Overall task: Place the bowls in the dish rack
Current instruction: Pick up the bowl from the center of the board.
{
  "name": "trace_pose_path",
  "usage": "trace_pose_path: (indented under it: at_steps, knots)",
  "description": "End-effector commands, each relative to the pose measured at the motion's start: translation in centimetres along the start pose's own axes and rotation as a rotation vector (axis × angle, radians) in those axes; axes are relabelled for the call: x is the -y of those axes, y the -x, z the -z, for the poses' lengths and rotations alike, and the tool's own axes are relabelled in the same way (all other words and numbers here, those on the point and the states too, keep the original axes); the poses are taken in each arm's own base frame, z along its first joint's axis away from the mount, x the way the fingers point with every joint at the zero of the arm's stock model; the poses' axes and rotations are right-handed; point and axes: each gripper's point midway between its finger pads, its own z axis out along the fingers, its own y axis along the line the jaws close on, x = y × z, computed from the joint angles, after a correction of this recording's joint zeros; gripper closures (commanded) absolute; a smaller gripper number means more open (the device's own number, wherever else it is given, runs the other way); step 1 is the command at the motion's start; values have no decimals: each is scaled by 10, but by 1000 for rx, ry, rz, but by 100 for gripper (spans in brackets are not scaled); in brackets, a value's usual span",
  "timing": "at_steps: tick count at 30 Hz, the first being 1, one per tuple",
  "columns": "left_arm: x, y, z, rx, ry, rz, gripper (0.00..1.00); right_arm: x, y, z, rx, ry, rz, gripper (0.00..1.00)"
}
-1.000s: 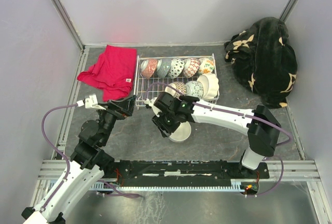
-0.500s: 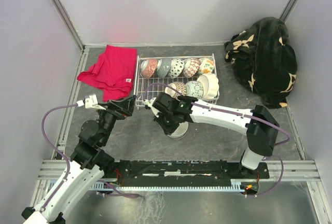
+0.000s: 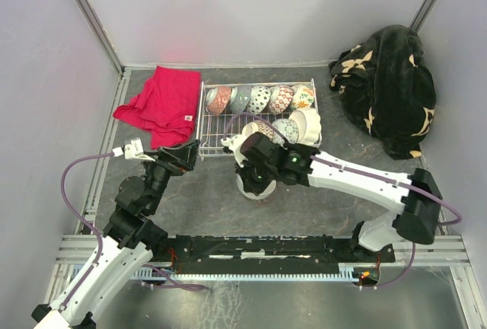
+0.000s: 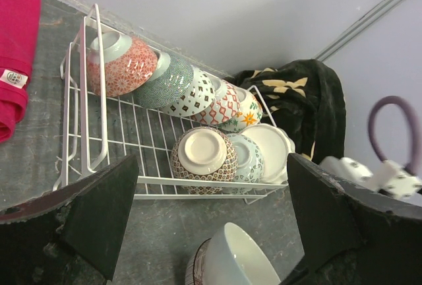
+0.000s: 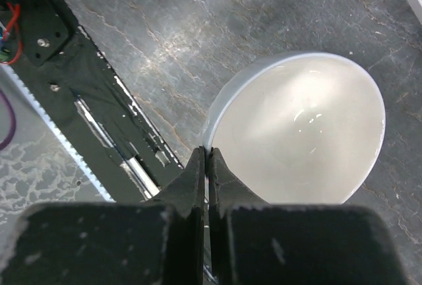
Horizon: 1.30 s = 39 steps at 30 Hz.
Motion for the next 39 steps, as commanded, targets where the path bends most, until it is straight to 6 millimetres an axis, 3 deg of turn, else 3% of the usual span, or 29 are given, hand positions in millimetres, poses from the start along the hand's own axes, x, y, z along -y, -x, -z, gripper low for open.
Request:
trace_pose_path:
  at_steps: [1, 7, 13, 21, 25, 32, 39]
  knots:
    - [16, 19, 1, 54, -53, -20, 1, -18, 46, 38, 245, 69, -6, 99]
    - [16, 19, 2, 55, -56, -19, 1, -22, 84, 81, 414, 69, -35, 99]
    - [16, 19, 2, 54, -56, -19, 1, -20, 129, 108, 552, 61, -95, 99]
    - [16, 19, 2, 56, -56, -17, 1, 15, 201, 135, 757, 185, -244, 99]
    - [17, 20, 2, 58, -58, -15, 1, 35, 227, 123, 804, 247, -329, 99]
    - [19, 21, 4, 60, -65, -12, 1, 49, 258, 90, 845, 311, -380, 98]
    - [20, 23, 5, 63, -72, -10, 1, 63, 267, 50, 856, 334, -439, 98]
